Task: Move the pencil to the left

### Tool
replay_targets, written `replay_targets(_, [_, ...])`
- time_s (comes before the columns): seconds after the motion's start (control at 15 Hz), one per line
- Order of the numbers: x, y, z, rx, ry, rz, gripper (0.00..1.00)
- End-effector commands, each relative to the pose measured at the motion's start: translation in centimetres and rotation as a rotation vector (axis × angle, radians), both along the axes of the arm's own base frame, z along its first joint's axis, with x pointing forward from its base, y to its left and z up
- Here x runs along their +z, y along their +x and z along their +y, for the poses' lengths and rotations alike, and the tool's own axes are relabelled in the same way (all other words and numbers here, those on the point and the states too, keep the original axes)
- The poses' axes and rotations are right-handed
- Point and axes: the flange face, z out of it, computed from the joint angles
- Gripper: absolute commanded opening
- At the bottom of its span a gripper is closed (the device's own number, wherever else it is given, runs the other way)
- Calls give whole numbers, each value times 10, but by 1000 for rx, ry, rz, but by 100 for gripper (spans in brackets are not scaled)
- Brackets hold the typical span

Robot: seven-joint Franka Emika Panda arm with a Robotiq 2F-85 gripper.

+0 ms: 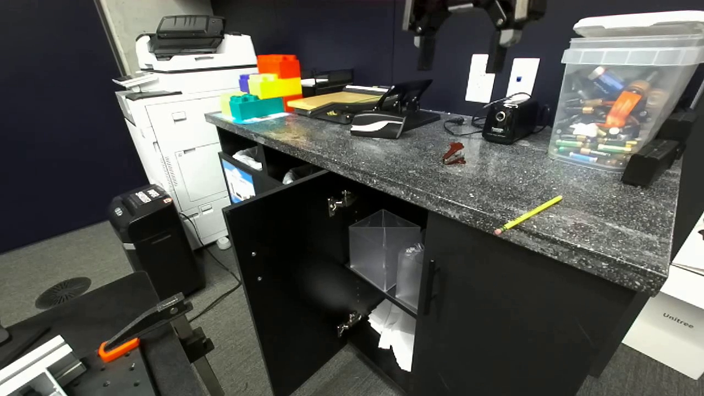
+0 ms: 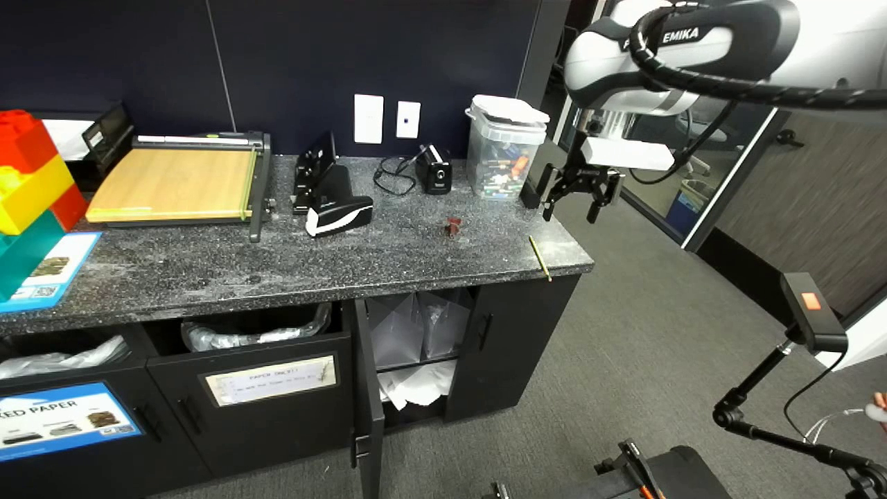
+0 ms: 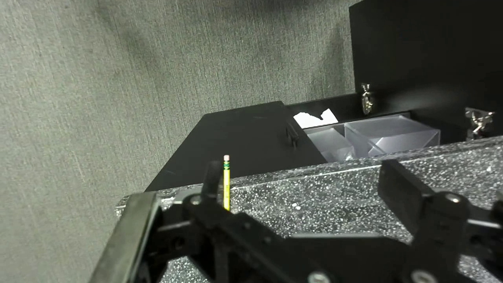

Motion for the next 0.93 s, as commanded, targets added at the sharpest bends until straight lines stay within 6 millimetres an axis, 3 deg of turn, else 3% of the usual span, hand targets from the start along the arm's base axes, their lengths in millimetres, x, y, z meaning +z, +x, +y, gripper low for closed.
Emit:
replay_targets(0.0, [-27,38,-21,-60,-2,42,100])
replay_targets(0.33, [-79,65,-46,-133,-22,92,100])
replay_targets(0.87, [-144,84,-66,-258,-36,141,100])
